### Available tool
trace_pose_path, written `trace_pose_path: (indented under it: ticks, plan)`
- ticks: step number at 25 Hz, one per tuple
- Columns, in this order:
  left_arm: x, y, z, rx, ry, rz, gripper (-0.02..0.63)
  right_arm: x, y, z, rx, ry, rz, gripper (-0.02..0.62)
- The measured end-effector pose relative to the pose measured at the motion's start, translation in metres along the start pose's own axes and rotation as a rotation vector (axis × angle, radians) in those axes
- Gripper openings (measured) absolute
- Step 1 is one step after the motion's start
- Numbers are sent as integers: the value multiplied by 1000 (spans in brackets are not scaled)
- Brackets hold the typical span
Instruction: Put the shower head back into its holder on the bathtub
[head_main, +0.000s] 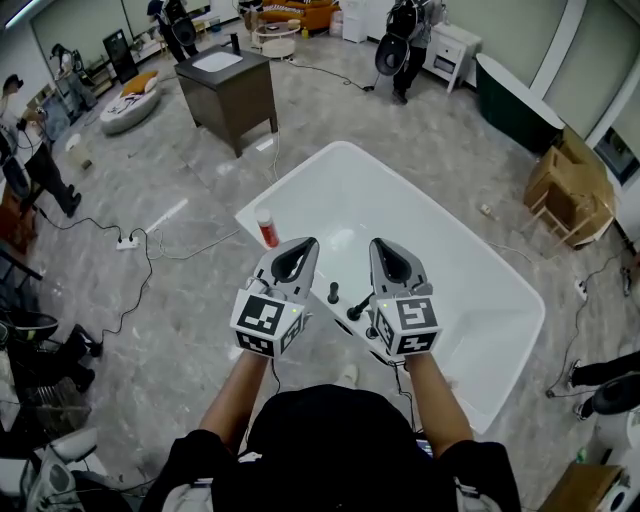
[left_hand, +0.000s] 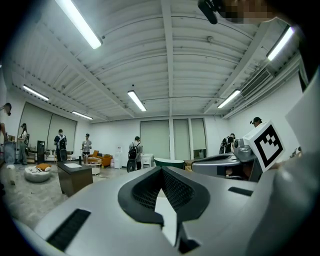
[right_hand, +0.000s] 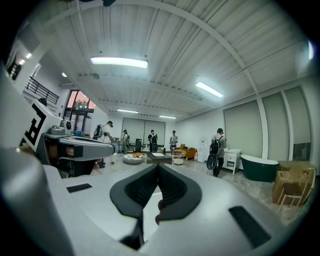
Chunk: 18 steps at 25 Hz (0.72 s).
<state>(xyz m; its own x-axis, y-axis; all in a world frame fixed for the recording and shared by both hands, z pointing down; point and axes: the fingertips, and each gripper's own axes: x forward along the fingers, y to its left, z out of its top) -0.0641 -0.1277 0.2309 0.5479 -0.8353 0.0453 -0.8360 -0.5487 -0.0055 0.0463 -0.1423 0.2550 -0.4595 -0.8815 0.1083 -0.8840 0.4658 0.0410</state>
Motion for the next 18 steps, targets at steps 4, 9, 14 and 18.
trace_pose_path:
  ticks: [4,9,14,18]
  plan:
    - [1,-1,-2,-4,-2,3,14,1,-1,-1,3,-1,2,21]
    - [2,4,-1,-22,-12,3,14,6,4,0,12,-2,7,21]
    - [3,6,0,-24,-15,15,14,7,4,-1,13,0,7,21]
    - [2,7,-3,-31,-19,24,14,7,4,-4,12,2,6,21]
